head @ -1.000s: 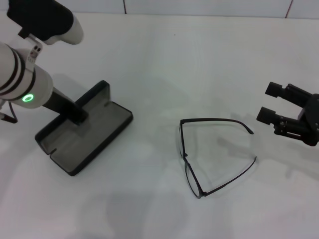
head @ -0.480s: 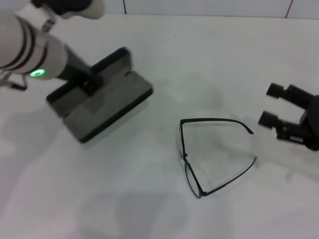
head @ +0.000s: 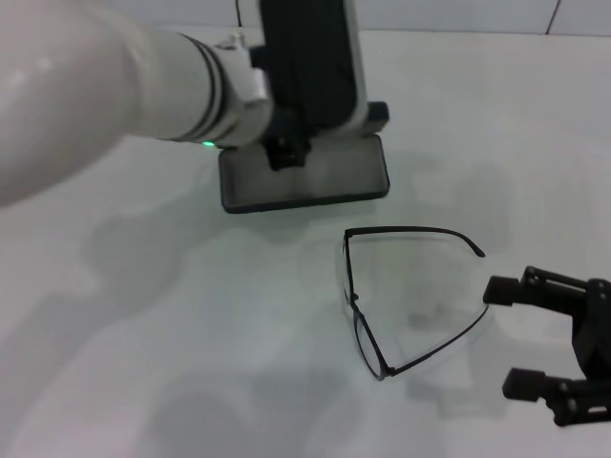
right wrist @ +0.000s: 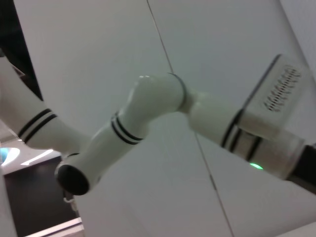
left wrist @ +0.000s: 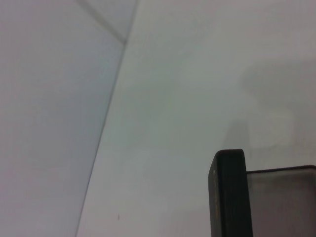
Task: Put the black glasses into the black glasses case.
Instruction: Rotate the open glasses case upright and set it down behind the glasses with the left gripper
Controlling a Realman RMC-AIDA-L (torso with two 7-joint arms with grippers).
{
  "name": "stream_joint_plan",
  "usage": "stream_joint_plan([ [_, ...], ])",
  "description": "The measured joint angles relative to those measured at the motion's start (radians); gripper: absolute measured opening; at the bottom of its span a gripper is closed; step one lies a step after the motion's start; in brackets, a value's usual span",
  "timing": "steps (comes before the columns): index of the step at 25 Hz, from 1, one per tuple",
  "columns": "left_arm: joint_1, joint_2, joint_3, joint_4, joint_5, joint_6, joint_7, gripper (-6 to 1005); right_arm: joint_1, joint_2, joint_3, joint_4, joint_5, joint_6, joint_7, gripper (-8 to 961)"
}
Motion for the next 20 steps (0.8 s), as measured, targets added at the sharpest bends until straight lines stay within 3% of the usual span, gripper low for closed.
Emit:
stream_joint_plan([
  [10,-0.116,-0.008,0.113,-0.205,-0.007,-0.119,0.040,196,-0.029,0.002,0.012,0.001,0.005,0.003,0.001,870],
  [20,-0.132,-0.011,0.141,-0.290,-0.006,-0.215,0.037,225,-0.026,0.003,0.014,0.001,0.020,0.015,0.001,869],
])
